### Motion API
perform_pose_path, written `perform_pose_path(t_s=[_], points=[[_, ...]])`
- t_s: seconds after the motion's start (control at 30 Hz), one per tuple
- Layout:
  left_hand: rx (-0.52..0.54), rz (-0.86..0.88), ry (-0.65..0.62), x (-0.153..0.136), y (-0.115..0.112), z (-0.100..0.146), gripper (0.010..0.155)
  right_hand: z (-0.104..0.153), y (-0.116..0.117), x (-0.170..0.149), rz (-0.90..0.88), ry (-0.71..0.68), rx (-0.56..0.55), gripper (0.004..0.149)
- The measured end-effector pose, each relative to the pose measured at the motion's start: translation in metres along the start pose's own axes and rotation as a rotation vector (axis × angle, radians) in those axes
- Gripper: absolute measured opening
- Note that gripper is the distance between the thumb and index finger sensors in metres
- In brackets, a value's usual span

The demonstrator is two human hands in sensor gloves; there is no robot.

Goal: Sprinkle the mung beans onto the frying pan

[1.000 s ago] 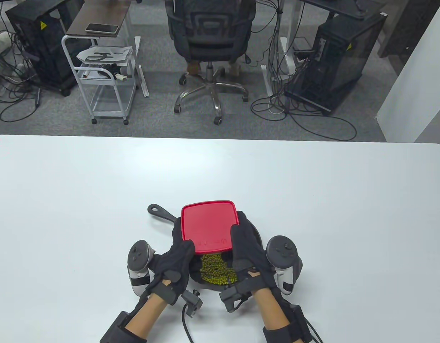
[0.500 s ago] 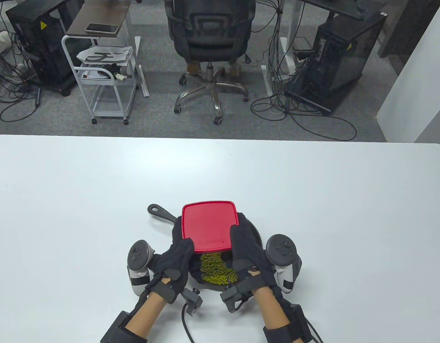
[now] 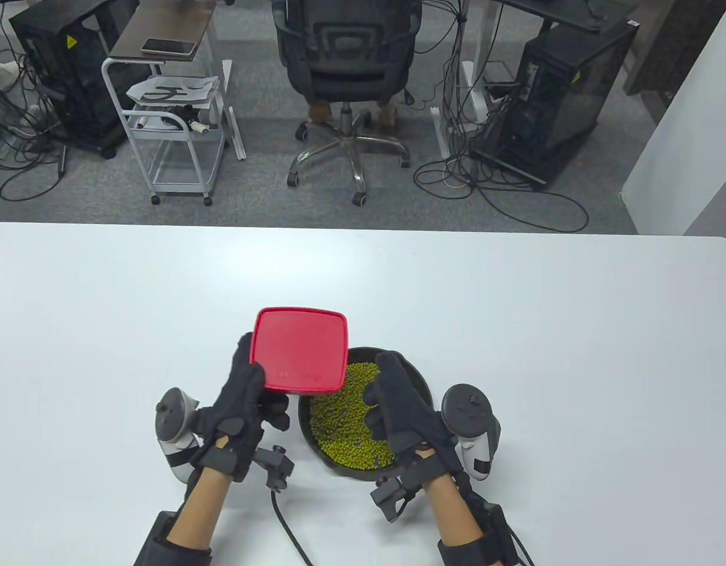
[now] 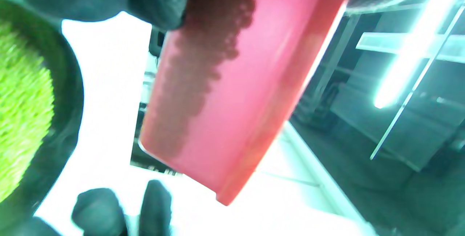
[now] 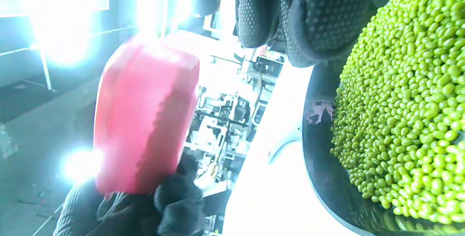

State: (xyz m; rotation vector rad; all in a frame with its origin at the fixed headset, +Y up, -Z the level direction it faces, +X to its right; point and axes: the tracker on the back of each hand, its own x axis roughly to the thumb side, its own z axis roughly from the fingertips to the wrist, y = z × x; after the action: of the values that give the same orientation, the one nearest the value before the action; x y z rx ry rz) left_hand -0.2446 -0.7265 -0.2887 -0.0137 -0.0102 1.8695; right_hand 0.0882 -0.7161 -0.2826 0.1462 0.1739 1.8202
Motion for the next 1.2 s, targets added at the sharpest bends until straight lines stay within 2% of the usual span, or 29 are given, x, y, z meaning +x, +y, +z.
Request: perform_pose_path(t_s=[0.07,0.2,0.3,0.37,0.57,0.77,1.03,1.2], points=[[0.044,0.002,-0.001,0.01,0.024,0.0,0.077,0.0,-0.001,-0.001,0.01,-0.001,-0.005,0.075],[0.215,-0.025,0.037,0.016,0.086,0.004,0.075,-0.001,-0.001,-0.002,0.04,-0.011,-0.036,0.074],[0.294,-0.1,0.123,0.016,0.113,0.004,0.073,-0.002,-0.001,-0.002,0.049,-0.01,-0.037,0.073],[0.342,-0.154,0.161,0.012,0.123,0.004,0.073,-0.001,-0.001,-0.003,0.051,-0.009,-0.034,0.074],[0.368,-0.115,0.284,-0.006,0.137,0.002,0.072,-0.002,-0.001,-0.004,0.065,-0.002,-0.036,0.074],[0.383,-0.159,0.367,-0.019,0.142,0.0,0.071,-0.002,-0.002,-0.004,0.063,0.0,-0.037,0.073],[0.413,-0.155,0.413,-0.026,0.149,0.0,0.07,-0.002,-0.001,-0.004,0.06,0.001,-0.028,0.073],[0.532,-0.326,0.447,-0.026,0.16,0.003,0.064,-0.002,-0.001,-0.004,0.06,0.004,-0.018,0.073]])
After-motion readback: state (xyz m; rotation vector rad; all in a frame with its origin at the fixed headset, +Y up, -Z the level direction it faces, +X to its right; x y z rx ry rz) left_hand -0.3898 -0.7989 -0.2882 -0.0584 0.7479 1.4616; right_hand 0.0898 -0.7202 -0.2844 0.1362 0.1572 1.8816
